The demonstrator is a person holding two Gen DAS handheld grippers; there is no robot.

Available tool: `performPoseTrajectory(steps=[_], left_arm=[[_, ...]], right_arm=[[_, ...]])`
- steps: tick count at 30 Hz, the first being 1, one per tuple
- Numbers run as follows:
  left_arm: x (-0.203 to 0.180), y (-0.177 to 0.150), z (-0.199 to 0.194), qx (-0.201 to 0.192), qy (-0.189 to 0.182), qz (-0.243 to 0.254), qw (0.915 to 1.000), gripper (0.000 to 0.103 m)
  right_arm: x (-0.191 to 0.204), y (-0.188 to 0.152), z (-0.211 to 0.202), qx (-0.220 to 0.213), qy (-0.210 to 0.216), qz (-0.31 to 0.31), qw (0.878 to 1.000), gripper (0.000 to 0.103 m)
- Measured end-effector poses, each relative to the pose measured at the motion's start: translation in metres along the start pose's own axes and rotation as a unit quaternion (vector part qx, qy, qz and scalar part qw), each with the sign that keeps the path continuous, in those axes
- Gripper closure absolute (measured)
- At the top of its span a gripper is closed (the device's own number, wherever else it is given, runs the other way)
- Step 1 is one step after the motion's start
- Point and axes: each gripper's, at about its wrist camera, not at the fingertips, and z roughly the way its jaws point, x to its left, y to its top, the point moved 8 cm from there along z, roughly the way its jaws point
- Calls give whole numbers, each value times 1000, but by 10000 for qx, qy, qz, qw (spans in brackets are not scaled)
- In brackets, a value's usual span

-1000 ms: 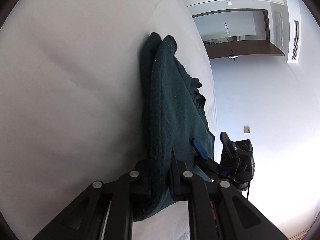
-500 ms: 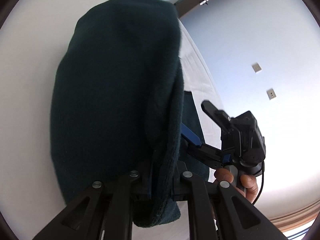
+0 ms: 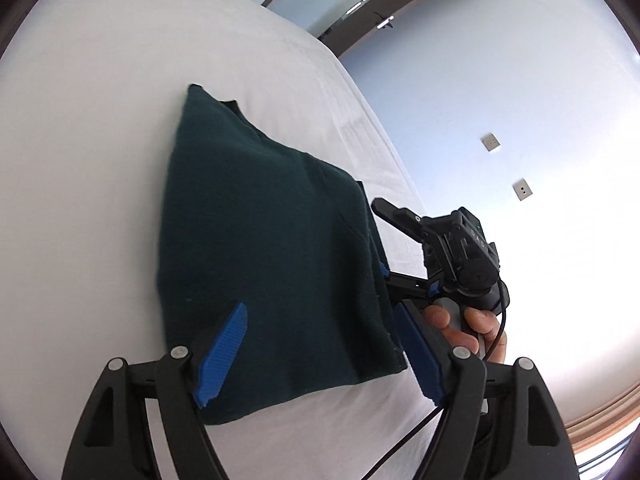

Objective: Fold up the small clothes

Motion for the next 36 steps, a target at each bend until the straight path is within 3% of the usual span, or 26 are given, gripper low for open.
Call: performPoseTrajectory(steps=[5,7,9,11,15,22,30,36], left_arm=[[48,-9,-16,12,20,-466,9989,26],[54,-13,-15,49,35,-529,9986,26],[57,-9,-9,103,-17,-542,9985,26],[47,-11,-1,134,-40,-499,9987,26],[35,-9,4,129,-47,-356,9993,26],[16,-2,22,202,-4,-183,9996,26],[20,-8,25,249,163,159,9994,26],[30,-3,28,183,496,288,9982,26]], right_arm=[[12,-15,17,160,-1131,-621,9915,46],[16,-20,23,195,-1728,-979,9799,62],[17,-25,32,254,-2222,-1288,9661,85],[20,-24,32,249,-2427,-1439,9590,90],[34,-14,12,-21,-2285,-1527,9615,91],[-9,9,-40,-171,-2232,-1143,9679,91],[-30,38,-33,-267,-2066,-1056,9723,91],[-38,24,-57,-266,-1984,-827,9763,84]])
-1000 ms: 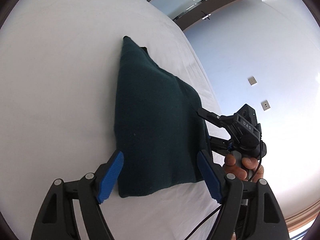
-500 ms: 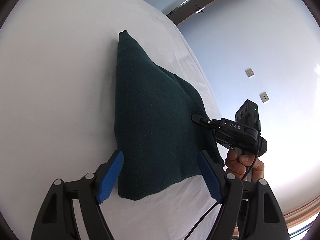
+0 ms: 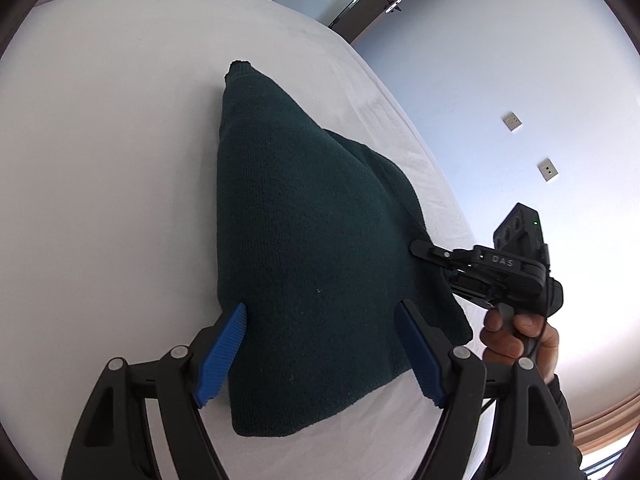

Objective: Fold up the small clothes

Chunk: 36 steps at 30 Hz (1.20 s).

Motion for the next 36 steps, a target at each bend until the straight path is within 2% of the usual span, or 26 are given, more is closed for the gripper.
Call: performPoseTrajectory(steps=[3,5,8,11,13,14,15,17,20,24,27,31,34,36], left_arm=[[-4,-2,-1,-81,98,170,9998,26],[-7,-2,-1,-136,160,230,9995,26],[-15,2,0,-290,279,406,9984,26],[-23,4,7,-362,511,709,9955,26],[-23,3,16,-298,726,911,9927,26],[-21,0,23,-189,823,1006,9913,26],[-19,-3,30,-54,920,1112,9895,26],[-17,-6,36,-48,1078,1345,9850,26],[-17,-9,34,-94,1091,1480,9829,26],[-15,-3,11,-287,1016,1256,9864,32],[-25,17,-6,-673,1050,1349,9830,32],[-35,43,8,-628,1107,1434,9814,32],[-19,43,42,-274,1346,1345,9813,33],[-10,36,60,-273,1539,1505,9762,32]], right_arm=[[2,-20,-26,-135,-205,-50,9997,77],[7,-31,-43,-387,-420,-248,9981,77],[18,-50,-59,-608,-474,-481,9959,77],[18,-66,-54,-511,-716,-759,9932,77],[-3,-69,-44,-423,-1003,-572,9924,78],[-15,-69,-42,-444,-1025,-452,9927,78],[-30,-71,-48,-497,-862,-318,9945,78],[-44,-77,-55,-535,-619,-85,9966,78],[-41,-82,-64,-584,-765,-194,9952,77],[-19,-82,-89,-917,-1289,-661,9852,77],[16,-80,-107,-1145,-978,-1000,9835,77],[55,-73,-97,-1171,-555,-1467,9806,77],[49,-68,-73,-969,-565,-1435,9833,77],[27,-71,-49,-594,-731,-1300,9870,75]])
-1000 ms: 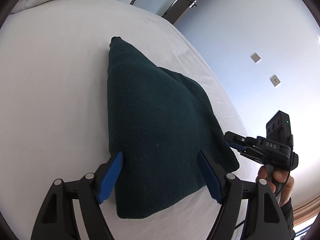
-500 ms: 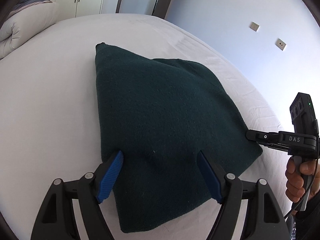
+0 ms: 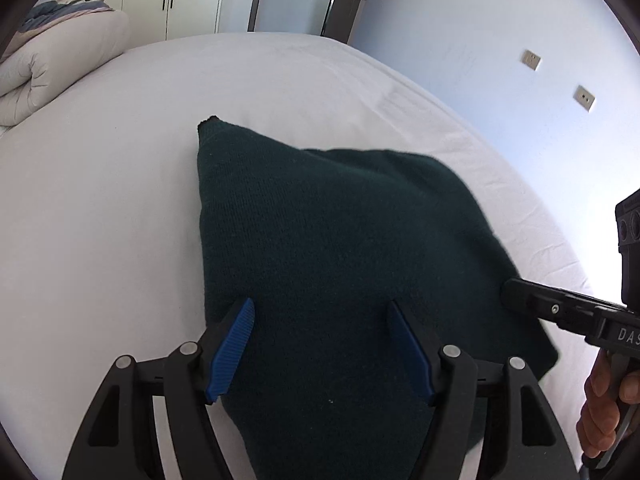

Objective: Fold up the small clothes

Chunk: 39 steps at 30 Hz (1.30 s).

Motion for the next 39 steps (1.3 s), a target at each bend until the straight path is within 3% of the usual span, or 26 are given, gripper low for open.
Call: performPoseTrajectory(steps=[1,3,5,7,10,11,12,13,15,19,22,26,31,36,39], left_arm=[[-2,-1,1,-96,34,79,9999,31],[-5,-2,1,-163,164,200,9995,31],[-5,0,1,-156,146,210,9996,31],[-3,3,-8,-184,54,88,9998,32],[9,14,-39,-581,-91,-293,9978,30],[19,19,-47,-743,-24,-430,9963,28],[28,23,-51,-837,22,-579,9948,18],[38,25,-51,-835,17,-732,9938,12],[54,25,-40,-567,-48,-987,9935,12],[61,13,-9,189,-621,-1416,9878,12],[56,8,14,624,-713,-1338,9865,12],[52,7,28,900,-868,-1437,9817,11],[42,8,39,1180,-859,-1316,9805,16],[34,10,48,1284,-684,-1201,9821,22],[32,9,49,1264,-646,-1208,9825,24]], right_arm=[[-8,-8,13,112,-55,13,9999,76],[-11,-12,14,-214,202,-19,9996,76],[-15,-16,8,-262,345,17,9991,76],[-18,-15,-1,-270,435,158,9986,76],[-20,-4,-30,-559,461,137,9973,75],[-24,3,-37,-679,424,123,9967,70],[-27,9,-46,-771,334,146,9964,53],[-31,14,-54,-870,292,192,9956,44],[-36,25,-62,-983,258,262,9945,38],[-34,35,-39,-435,454,274,9976,38],[-37,46,-1,69,430,568,9974,38],[-47,43,47,907,722,1115,9870,38],[-44,56,69,1347,828,1159,9806,38],[-22,62,100,1531,110,433,9872,39],[-14,62,104,1394,-149,211,9899,49]])
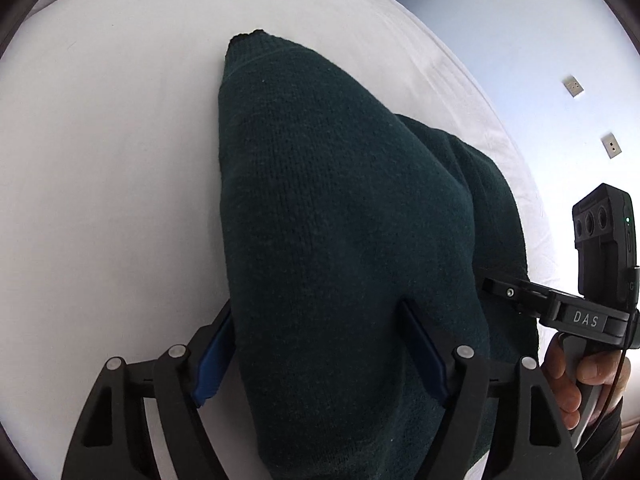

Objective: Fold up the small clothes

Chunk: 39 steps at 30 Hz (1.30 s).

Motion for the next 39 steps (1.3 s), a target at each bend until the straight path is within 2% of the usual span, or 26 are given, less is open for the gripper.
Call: performPoseTrajectory(steps=[3,8,10,11,13,15,19,22,25,28,31,33,38,39], left_arm=[[-6,-3,-1,-59,26,86,9999,31],[-14,-9,-11,-60,55,35,10000,51],[-21,-16,-23,-114,249,149,9995,61],[-26,-19,-30,-149,381,240,9989,62],[-35,-30,-47,-208,650,396,9969,64],[-44,-43,-69,-345,810,607,9943,65],[-57,-77,-132,-769,806,804,9905,65],[-64,-117,-182,-1001,786,959,9872,65],[-64,-164,-219,-1072,757,1068,9856,64],[-51,-207,-240,-1048,656,906,9882,64],[-40,-240,-243,-1059,729,885,9877,64],[-25,-249,-243,-1006,762,874,9881,63],[15,-257,-187,-578,794,569,9935,59],[25,-260,-172,-433,812,443,9948,54]], right_arm=[[1,-3,-1,-173,-46,-31,9998,58],[28,-6,-6,-421,-920,-586,9931,75],[42,-12,-11,-537,-1454,-952,9833,78],[50,-16,-14,-595,-1704,-1157,9768,80],[66,-25,-24,-681,-1914,-1399,9691,81],[82,-35,-38,-747,-1788,-1415,9708,82],[115,-70,-84,-1049,-1380,-1556,9725,82],[145,-107,-116,-1201,-1089,-1779,9706,82],[169,-150,-139,-1222,-773,-1920,9707,82],[187,-193,-147,-1155,-477,-2029,9712,82],[194,-225,-139,-1079,-301,-2003,9733,82],[193,-235,-121,-985,-176,-1878,9771,82],[169,-237,-67,-641,169,-1276,9896,80],[157,-236,-51,-469,114,-1101,9928,80]])
